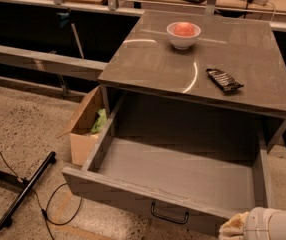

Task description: Close top drawer

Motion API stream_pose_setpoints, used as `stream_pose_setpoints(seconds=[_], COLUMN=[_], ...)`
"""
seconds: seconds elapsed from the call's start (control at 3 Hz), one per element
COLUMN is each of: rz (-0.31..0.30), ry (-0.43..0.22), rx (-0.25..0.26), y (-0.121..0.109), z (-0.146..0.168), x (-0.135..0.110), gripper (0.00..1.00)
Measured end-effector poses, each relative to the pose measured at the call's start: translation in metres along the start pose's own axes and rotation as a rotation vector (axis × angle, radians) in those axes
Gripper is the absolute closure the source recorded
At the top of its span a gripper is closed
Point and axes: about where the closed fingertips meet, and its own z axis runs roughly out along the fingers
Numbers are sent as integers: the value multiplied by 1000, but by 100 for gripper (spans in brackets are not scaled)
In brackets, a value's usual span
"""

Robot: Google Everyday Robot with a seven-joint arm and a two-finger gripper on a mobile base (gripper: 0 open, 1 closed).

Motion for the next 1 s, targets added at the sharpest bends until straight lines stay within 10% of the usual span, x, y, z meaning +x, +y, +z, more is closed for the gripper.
stream_pose_setpoints(seconds=[1.0], rz=[-61], ry=[0], rx=[171], y=[-36], z=[21], x=[5], gripper=[100])
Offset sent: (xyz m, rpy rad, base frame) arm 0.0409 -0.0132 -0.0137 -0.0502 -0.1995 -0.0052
